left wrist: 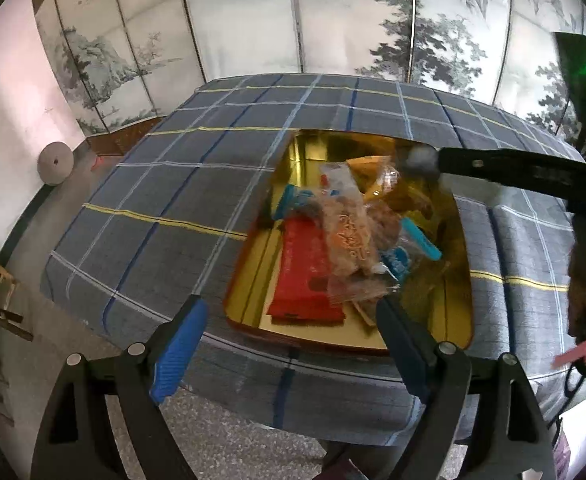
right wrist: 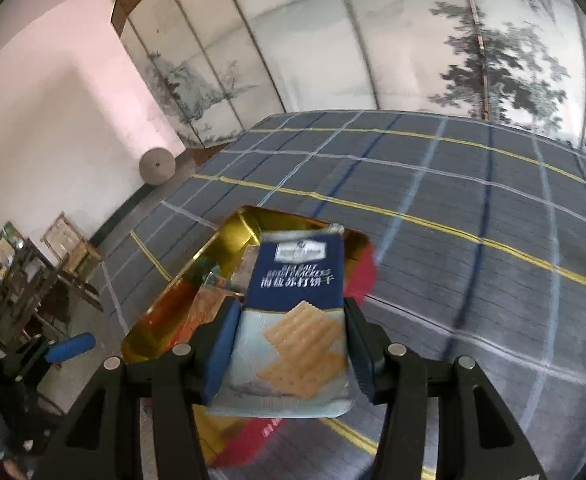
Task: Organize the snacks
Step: 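Carry the cracker pack over the gold tin with the right gripper, then open the right gripper to release the cracker pack into the tin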
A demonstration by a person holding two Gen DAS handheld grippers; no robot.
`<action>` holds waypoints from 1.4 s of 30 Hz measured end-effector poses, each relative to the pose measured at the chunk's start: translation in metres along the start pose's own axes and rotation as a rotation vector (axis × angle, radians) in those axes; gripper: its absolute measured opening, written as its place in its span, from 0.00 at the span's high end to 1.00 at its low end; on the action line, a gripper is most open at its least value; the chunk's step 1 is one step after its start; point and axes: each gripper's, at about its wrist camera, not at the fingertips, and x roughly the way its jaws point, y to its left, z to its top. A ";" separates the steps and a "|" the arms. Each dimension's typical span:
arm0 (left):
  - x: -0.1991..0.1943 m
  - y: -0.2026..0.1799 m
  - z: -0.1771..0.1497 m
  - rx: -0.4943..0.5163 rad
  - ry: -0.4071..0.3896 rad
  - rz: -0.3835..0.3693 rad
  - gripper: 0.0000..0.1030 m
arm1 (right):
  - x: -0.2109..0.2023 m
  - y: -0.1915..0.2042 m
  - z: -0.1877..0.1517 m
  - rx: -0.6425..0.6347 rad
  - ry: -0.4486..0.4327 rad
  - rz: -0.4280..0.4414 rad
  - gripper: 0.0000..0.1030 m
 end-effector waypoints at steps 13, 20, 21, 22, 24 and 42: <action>0.008 0.021 -0.002 -0.020 -0.006 0.001 0.19 | 0.017 0.014 0.007 0.007 -0.010 0.006 0.55; -0.003 0.022 -0.005 -0.030 -0.061 0.013 0.18 | -0.017 0.026 -0.015 -0.018 -0.081 0.025 0.55; -0.007 0.022 -0.005 -0.035 -0.076 0.016 0.18 | -0.025 0.032 -0.020 -0.045 -0.096 0.010 0.55; -0.011 0.022 -0.005 -0.037 -0.090 0.012 0.18 | -0.031 0.037 -0.024 -0.065 -0.110 -0.002 0.54; -0.018 0.021 -0.005 -0.039 -0.107 0.008 0.18 | -0.047 0.047 -0.030 -0.111 -0.148 -0.036 0.53; -0.125 -0.001 -0.014 -0.041 -0.327 -0.021 0.00 | -0.181 0.117 -0.089 -0.285 -0.516 -0.224 0.29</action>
